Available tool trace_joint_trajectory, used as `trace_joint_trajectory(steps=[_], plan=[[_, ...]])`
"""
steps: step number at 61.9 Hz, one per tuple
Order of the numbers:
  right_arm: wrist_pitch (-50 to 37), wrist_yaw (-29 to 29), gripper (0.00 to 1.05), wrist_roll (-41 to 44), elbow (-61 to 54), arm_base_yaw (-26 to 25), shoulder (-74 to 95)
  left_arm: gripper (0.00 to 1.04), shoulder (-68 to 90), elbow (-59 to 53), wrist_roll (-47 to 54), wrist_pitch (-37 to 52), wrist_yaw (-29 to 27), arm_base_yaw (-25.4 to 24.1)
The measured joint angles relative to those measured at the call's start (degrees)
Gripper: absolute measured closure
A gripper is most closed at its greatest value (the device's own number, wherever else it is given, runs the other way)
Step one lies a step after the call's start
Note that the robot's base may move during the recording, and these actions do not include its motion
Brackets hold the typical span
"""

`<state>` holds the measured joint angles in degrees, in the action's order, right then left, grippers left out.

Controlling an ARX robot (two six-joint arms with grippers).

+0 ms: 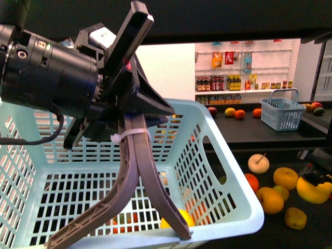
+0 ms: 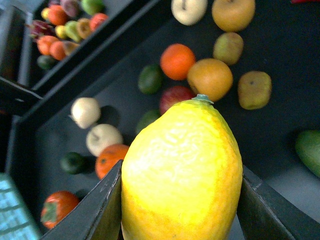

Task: Pick lemon from shelf

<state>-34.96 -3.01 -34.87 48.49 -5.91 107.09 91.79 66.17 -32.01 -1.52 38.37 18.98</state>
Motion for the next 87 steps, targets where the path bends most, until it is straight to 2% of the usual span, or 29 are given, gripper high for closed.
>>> trace_joint_trajectory(steps=[13, 23, 39, 60, 74, 87], plan=[[2.6, -7.7, 0.50, -4.9, -9.1, 2.3, -22.1, 0.91, 0.0, 0.0, 0.0, 0.0, 0.0, 0.0], [3.6, -8.3, 0.50, -9.3, -10.2, 7.3, -27.4, 0.91, 0.0, 0.0, 0.0, 0.0, 0.0, 0.0], [3.1, -6.6, 0.50, -11.6, -9.5, 18.8, -24.7, 0.91, 0.0, 0.0, 0.0, 0.0, 0.0, 0.0], [3.1, -4.7, 0.50, -10.1, -2.4, 25.1, -15.5, 0.91, 0.0, 0.0, 0.0, 0.0, 0.0, 0.0], [5.9, -1.0, 0.50, -4.7, 1.8, 29.2, -9.2, 0.91, 0.0, 0.0, 0.0, 0.0, 0.0, 0.0], [5.4, -0.8, 0.20, -3.4, 1.9, 28.5, -9.5, 0.91, 0.0, 0.0, 0.0, 0.0, 0.0, 0.0]])
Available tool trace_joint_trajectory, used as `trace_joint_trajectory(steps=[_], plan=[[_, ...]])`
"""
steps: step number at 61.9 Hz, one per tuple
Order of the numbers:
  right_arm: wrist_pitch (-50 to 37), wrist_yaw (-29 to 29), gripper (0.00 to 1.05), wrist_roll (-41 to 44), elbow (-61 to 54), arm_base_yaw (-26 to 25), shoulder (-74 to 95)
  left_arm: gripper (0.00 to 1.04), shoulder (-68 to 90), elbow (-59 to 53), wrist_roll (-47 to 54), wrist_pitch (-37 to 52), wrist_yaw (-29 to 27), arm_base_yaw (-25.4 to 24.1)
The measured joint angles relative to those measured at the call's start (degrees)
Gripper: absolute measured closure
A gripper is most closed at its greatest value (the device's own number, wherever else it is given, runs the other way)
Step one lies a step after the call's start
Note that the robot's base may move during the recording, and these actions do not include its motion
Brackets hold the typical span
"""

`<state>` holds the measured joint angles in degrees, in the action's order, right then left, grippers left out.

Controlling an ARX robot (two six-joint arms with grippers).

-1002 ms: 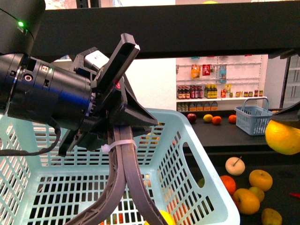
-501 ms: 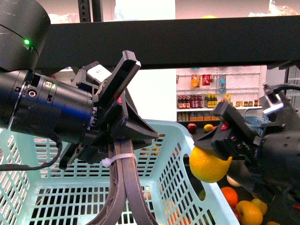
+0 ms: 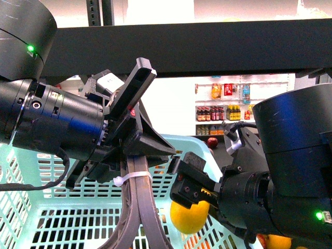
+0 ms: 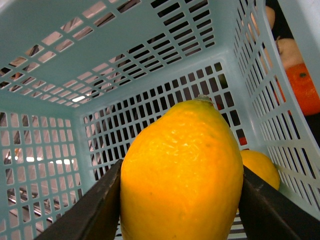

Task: Pick lemon from shelf

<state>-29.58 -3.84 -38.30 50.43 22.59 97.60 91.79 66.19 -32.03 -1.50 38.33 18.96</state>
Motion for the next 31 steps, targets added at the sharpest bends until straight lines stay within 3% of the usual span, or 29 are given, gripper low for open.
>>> trace_joint_trajectory(steps=[7, 17, 31], plan=[[-0.3, -0.3, 0.01, 0.4, -1.4, -2.8, -3.9, 0.91, 0.1, 0.0, 0.0, 0.0, 0.0, 0.0], [1.4, -0.4, 0.02, 6.0, -4.3, -8.1, -13.1, 0.91, 0.1, 0.0, -0.1, 0.0, 0.0, 0.0], [10.3, -0.2, 0.02, 21.3, -13.2, -18.2, -34.5, 0.91, 0.2, 0.0, -0.1, 0.0, 0.0, 0.0]])
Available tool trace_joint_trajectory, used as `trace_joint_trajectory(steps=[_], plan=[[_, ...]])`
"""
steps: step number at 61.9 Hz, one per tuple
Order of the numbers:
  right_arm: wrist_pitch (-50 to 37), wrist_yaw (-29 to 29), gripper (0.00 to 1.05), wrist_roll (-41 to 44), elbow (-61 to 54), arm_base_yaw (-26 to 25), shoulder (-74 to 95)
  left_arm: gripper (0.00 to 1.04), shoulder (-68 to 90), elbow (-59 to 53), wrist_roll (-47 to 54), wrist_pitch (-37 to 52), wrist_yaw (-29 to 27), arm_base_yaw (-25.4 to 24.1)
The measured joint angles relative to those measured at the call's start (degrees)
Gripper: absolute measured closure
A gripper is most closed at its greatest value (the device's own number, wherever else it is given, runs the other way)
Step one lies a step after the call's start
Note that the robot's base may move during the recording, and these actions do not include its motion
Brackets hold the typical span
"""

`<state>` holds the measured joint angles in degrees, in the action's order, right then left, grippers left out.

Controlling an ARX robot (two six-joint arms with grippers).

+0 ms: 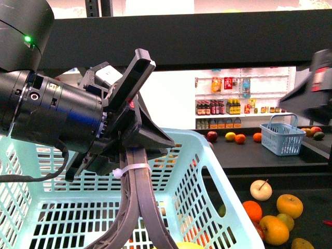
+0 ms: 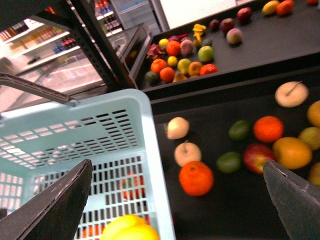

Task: Pick lemon from shelf

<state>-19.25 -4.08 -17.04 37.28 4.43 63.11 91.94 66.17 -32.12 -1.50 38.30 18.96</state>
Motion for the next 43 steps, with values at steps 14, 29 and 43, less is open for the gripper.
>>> trace_joint_trajectory(steps=[14, 29, 43], plan=[[16.5, -7.1, 0.02, 6.5, -10.0, -9.9, -27.3, 0.91, 0.0, 0.0, 0.0, 0.0, 0.0, 0.0], [21.7, -9.0, 0.26, 14.4, -21.2, -17.6, -51.3, 0.91, 0.0, 0.0, 0.0, 0.0, -0.2, 0.0], [21.1, -0.4, 0.64, 16.1, -28.9, -11.0, -55.4, 0.91, 0.0, 0.0, 0.0, 0.0, -0.1, 0.0]])
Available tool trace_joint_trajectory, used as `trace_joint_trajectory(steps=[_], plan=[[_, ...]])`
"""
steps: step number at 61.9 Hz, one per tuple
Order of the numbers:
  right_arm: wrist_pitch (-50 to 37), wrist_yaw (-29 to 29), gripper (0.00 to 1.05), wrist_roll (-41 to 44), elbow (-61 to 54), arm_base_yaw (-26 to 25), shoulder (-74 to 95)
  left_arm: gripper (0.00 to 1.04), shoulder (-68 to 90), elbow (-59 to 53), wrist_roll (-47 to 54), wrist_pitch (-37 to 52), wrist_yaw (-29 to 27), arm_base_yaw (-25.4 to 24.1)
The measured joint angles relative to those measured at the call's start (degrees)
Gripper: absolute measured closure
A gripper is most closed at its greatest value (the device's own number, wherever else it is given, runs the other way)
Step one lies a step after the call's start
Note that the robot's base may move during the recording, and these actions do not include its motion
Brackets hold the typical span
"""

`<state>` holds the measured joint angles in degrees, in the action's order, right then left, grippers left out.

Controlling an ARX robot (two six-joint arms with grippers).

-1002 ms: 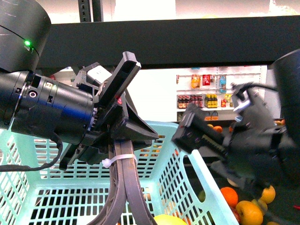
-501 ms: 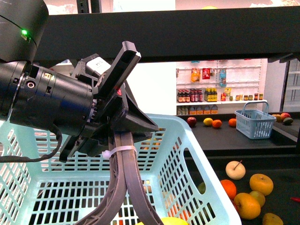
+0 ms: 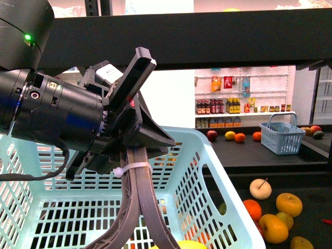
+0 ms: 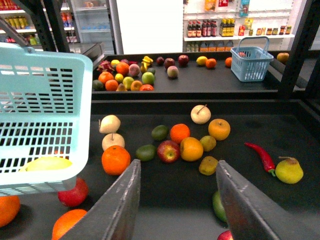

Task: Pick lemon from shelf

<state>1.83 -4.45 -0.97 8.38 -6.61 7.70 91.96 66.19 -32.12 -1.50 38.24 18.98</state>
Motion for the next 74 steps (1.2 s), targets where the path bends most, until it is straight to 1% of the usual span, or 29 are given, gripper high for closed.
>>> trace_joint_trajectory(steps=[1, 2, 3, 6, 9, 11, 14, 18, 61, 62, 74], plan=[[0.0, 1.0, 0.66, 0.1, -0.1, 0.9, -0.2, 0.91, 0.0, 0.0, 0.0, 0.0, 0.0, 0.0], [-0.1, 2.7, 0.70, 0.2, -0.3, 2.8, -0.7, 0.91, 0.0, 0.0, 0.1, 0.0, 0.1, 0.0], [-0.1, 2.7, 0.71, 0.2, -0.3, 3.1, -0.8, 0.91, 0.0, 0.0, 0.1, 0.0, 0.1, 0.0], [-0.3, 3.4, 0.79, 0.4, -0.8, 5.4, -1.4, 0.91, 0.0, 0.0, 0.0, 0.0, 0.2, 0.0], [-0.5, 3.6, 0.86, 0.5, -1.1, 6.1, -1.8, 0.91, 0.0, 0.0, 0.0, 0.0, 0.1, 0.0], [-0.6, 4.1, 0.94, 0.6, -1.7, 6.2, -2.1, 0.91, 0.0, 0.0, 0.0, 0.0, 0.1, 0.0], [-0.7, 4.3, 1.00, 0.6, -2.4, 6.3, -2.4, 0.91, 0.0, 0.0, 0.0, 0.0, 0.1, 0.0], [-0.8, 4.2, 0.97, 0.6, -3.1, 6.3, -2.9, 0.91, 0.0, 0.0, 0.0, 0.0, 0.0, 0.0], [-1.7, 4.3, 0.98, 0.7, -7.5, 6.4, -7.3, 0.91, 0.0, 0.0, 0.0, 0.0, 0.0, 0.0], [-1.7, 4.3, 0.97, 0.8, -7.5, 6.4, -7.3, 0.91, 0.0, 0.0, 0.0, 0.0, 0.0, 0.0], [-1.7, 4.3, 0.65, 0.8, -7.5, 6.4, -7.3, 0.91, 0.0, 0.0, 0.0, 0.0, 0.1, 0.0]])
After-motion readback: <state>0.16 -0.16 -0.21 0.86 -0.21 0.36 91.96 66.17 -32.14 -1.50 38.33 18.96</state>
